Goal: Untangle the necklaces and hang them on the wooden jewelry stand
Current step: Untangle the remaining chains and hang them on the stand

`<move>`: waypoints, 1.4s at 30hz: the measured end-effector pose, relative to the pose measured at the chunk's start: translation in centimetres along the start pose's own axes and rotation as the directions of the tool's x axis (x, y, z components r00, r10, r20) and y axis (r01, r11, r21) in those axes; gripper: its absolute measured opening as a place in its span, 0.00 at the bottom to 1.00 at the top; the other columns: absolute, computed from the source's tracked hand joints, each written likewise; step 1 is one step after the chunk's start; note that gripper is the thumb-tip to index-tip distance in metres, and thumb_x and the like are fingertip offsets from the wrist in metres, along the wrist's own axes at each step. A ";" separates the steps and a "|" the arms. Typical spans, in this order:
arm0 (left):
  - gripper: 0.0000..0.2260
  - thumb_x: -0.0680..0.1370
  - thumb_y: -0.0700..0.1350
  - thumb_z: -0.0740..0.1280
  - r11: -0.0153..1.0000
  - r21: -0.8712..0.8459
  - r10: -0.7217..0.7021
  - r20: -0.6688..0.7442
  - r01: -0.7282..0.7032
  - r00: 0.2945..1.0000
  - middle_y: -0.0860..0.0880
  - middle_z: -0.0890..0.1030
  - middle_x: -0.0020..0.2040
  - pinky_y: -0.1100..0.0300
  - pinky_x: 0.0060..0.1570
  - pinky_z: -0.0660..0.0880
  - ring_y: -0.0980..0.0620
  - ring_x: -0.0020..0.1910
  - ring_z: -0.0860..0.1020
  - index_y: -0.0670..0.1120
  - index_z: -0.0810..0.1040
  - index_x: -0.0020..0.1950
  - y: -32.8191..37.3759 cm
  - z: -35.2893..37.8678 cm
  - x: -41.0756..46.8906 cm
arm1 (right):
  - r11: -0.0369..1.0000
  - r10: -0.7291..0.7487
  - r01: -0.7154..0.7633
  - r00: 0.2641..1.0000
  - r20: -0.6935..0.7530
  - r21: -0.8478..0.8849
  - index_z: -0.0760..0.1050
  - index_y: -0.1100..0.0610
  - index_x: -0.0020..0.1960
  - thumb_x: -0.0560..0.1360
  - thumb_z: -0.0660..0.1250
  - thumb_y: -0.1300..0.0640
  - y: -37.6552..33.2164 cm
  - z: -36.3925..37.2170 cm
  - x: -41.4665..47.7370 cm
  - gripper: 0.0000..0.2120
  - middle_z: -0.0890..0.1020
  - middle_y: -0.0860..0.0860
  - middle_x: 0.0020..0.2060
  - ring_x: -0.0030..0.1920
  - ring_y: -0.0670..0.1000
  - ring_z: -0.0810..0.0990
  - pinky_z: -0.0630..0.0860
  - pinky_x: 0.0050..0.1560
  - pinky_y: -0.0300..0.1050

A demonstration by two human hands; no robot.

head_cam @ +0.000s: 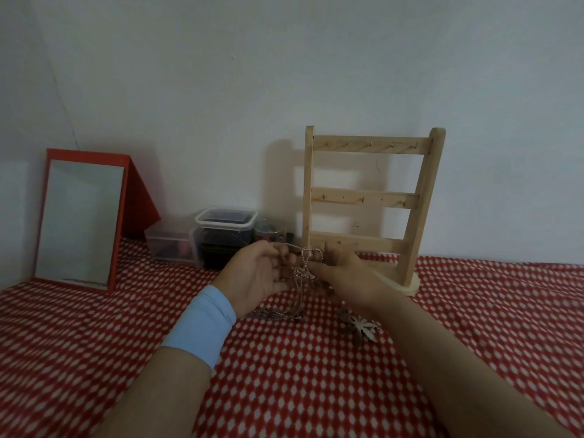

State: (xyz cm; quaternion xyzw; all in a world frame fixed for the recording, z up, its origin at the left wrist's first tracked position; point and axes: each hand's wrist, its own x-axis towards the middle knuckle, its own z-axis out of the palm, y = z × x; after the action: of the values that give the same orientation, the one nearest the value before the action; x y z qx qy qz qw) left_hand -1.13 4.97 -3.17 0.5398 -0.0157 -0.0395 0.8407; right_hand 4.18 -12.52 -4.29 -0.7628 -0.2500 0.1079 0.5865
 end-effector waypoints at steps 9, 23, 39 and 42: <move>0.05 0.79 0.34 0.64 0.946 0.325 0.085 -0.197 -0.017 0.977 0.42 0.74 0.40 0.50 0.37 0.77 0.49 0.35 0.76 0.43 0.70 0.50 -1.2 -0.4 1.2 | 0.964 0.016 0.017 0.992 0.124 -0.264 0.78 0.49 0.64 0.75 0.74 0.56 -0.6 -0.6 0.3 0.18 0.83 0.47 0.55 0.52 0.42 0.82 0.78 0.57 0.42; 0.21 0.71 0.50 0.77 0.445 0.893 -0.022 -0.066 0.069 0.998 0.54 0.78 0.53 0.61 0.47 0.76 0.56 0.50 0.78 0.55 0.71 0.59 0.1 -1.1 0.2 | 0.891 -0.046 0.085 0.994 0.097 -0.446 0.86 0.49 0.46 0.78 0.72 0.51 -0.1 -1.0 0.2 0.05 0.87 0.44 0.42 0.43 0.39 0.83 0.78 0.47 0.34; 0.09 0.82 0.49 0.62 0.085 0.973 -0.041 -0.213 0.215 0.976 0.52 0.79 0.42 0.59 0.53 0.73 0.55 0.44 0.77 0.49 0.79 0.45 1.2 -4.4 -0.1 | 0.948 -0.042 0.053 0.998 0.042 -0.314 0.84 0.53 0.46 0.81 0.67 0.52 -1.0 -2.4 -0.3 0.10 0.84 0.39 0.38 0.41 0.35 0.81 0.75 0.49 0.37; 0.09 0.82 0.49 0.62 0.021 0.974 -0.029 -0.225 0.226 0.974 0.51 0.80 0.46 0.60 0.53 0.72 0.53 0.48 0.78 0.49 0.80 0.47 1.4 -4.2 -0.1 | 0.965 -0.046 0.036 0.998 -0.033 -0.260 0.81 0.55 0.45 0.84 0.62 0.51 -1.1 -1.3 -0.3 0.14 0.80 0.44 0.32 0.33 0.40 0.77 0.71 0.41 0.35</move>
State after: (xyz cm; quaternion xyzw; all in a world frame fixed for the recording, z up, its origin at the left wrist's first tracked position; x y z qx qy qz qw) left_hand -0.88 9.40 -3.65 0.9714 0.0694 -0.0541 0.2206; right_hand 4.23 -13.59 -2.92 -0.8295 -0.2663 0.0476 0.4885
